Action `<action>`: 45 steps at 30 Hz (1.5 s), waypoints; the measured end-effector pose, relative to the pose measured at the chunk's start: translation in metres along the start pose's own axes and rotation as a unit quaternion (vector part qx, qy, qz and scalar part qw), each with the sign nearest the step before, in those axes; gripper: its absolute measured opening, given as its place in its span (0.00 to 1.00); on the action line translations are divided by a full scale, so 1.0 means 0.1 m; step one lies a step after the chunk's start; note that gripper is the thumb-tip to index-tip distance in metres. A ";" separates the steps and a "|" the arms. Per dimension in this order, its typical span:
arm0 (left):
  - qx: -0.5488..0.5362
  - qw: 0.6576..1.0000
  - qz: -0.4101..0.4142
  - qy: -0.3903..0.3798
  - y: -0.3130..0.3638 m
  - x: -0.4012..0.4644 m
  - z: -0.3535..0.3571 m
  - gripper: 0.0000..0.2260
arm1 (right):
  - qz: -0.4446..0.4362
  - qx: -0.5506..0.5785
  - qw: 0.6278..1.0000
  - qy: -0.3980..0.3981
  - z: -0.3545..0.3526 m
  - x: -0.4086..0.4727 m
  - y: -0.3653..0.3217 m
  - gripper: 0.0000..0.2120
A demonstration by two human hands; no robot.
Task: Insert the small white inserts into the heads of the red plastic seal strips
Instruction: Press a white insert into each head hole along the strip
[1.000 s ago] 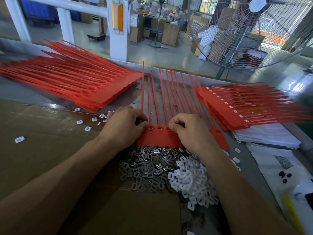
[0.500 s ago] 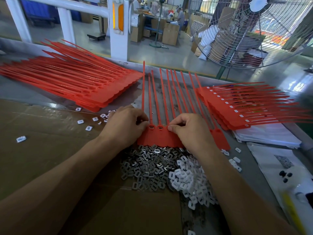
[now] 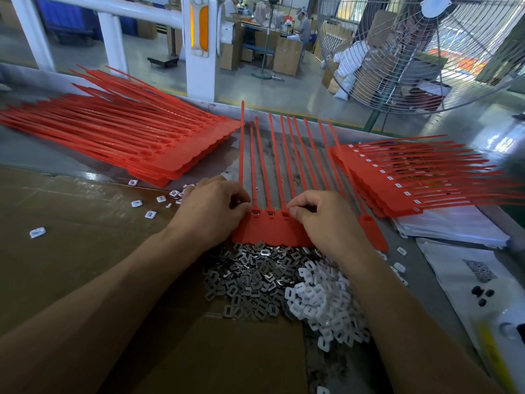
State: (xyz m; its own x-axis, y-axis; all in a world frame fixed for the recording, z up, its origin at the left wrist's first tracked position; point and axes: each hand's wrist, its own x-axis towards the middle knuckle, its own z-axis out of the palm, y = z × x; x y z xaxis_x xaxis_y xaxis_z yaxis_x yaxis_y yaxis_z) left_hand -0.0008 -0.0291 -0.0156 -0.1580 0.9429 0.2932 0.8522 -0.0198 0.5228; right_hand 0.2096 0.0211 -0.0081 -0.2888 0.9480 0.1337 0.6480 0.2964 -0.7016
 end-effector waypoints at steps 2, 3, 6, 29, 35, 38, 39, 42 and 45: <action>-0.002 1.000 0.002 0.001 0.00 0.00 0.00 0.05 | -0.013 -0.006 1.000 -0.010 -0.02 -0.03 -0.02 0.06; -0.003 1.000 0.002 0.002 0.00 0.00 0.00 0.05 | -0.027 -0.005 1.000 -0.015 -0.04 -0.05 -0.03 0.06; -0.003 1.000 0.004 0.005 0.00 0.01 0.01 0.05 | -0.102 -0.003 0.994 -0.046 -0.07 -0.11 -0.09 0.05; -0.006 1.000 0.010 0.004 -0.02 0.00 0.00 0.05 | -0.196 -0.057 0.961 -0.185 0.01 -0.25 -0.29 0.07; -0.016 1.000 0.001 0.001 -0.03 0.00 0.00 0.05 | -0.145 0.028 0.987 -0.064 -0.12 -0.15 -0.12 0.07; -0.028 1.000 -0.002 0.000 -0.03 0.00 0.01 0.05 | -0.100 0.041 0.994 0.011 -0.23 -0.05 0.05 0.06; -0.029 1.000 -0.004 0.000 -0.03 0.00 0.01 0.05 | -0.087 0.036 0.995 0.022 -0.25 -0.02 0.11 0.06; -0.030 1.000 -0.006 -0.001 -0.02 0.00 0.01 0.05 | -0.054 0.014 0.998 0.024 -0.28 0.03 0.24 0.06; -0.037 0.999 -0.008 0.000 -0.02 0.00 0.00 0.03 | -0.053 0.011 0.998 0.014 -0.25 0.06 0.26 0.08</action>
State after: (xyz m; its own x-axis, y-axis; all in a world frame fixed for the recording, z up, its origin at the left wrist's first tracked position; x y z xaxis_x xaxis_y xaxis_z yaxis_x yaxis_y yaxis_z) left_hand -0.0021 -0.0293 -0.0166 -0.1702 0.9436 0.2841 0.8107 -0.0298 0.5848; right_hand 0.2425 0.0371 -0.0080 -0.3349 0.9146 0.2264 0.5987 0.3921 -0.6984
